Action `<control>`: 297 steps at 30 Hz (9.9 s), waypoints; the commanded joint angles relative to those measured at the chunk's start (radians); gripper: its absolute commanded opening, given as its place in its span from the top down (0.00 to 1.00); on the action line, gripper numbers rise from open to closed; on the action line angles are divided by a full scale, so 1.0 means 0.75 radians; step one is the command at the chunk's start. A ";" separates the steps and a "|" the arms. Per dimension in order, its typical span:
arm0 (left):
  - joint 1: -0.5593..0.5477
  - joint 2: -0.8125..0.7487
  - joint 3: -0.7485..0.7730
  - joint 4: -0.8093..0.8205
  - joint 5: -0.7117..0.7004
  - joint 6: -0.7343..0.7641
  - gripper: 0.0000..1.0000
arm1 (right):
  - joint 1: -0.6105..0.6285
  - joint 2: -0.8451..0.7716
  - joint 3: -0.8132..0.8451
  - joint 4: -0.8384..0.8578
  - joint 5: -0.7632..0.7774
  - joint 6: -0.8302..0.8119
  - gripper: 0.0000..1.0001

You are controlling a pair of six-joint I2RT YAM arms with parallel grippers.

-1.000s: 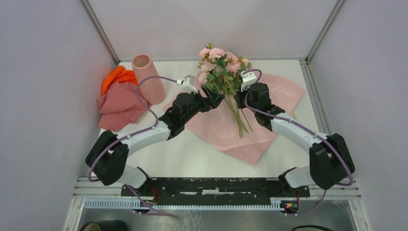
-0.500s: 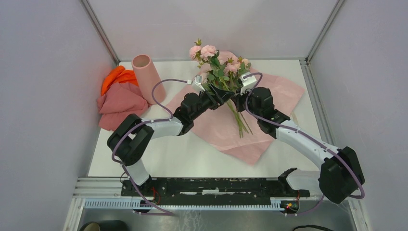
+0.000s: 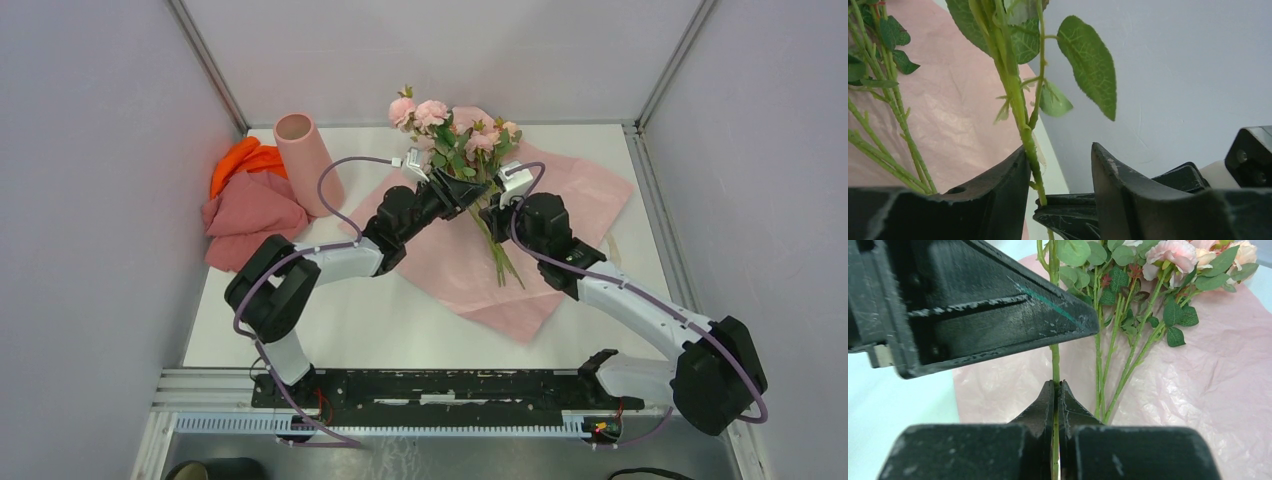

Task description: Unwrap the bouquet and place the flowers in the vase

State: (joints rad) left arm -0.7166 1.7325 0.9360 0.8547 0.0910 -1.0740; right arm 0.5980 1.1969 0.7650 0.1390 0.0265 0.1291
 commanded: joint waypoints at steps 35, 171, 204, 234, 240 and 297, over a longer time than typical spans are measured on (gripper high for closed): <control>0.000 -0.022 0.061 -0.107 0.040 0.095 0.98 | 0.010 -0.056 0.018 0.045 0.021 -0.014 0.91; 0.751 -0.514 0.629 -1.357 -0.845 0.907 0.34 | -0.102 -0.048 -0.288 0.268 0.018 0.048 0.37; 0.182 -0.269 0.118 -0.951 -0.522 0.432 0.04 | -0.135 0.996 0.694 -0.112 0.082 -0.130 0.60; 0.181 -0.084 0.190 -0.904 -0.404 0.451 0.02 | -0.238 1.050 0.624 -0.064 0.129 -0.110 0.70; 0.182 -0.073 0.190 -0.898 -0.392 0.446 0.02 | -0.246 1.062 0.623 -0.066 0.114 -0.109 0.78; 0.171 0.194 0.330 -0.042 0.285 0.007 0.18 | -0.139 0.276 0.388 -0.010 -0.136 -0.112 1.00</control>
State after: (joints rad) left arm -0.5831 1.8584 1.1564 0.7906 0.2722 -1.0317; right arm 0.4889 1.4601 1.0599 0.0795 -0.0605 0.0463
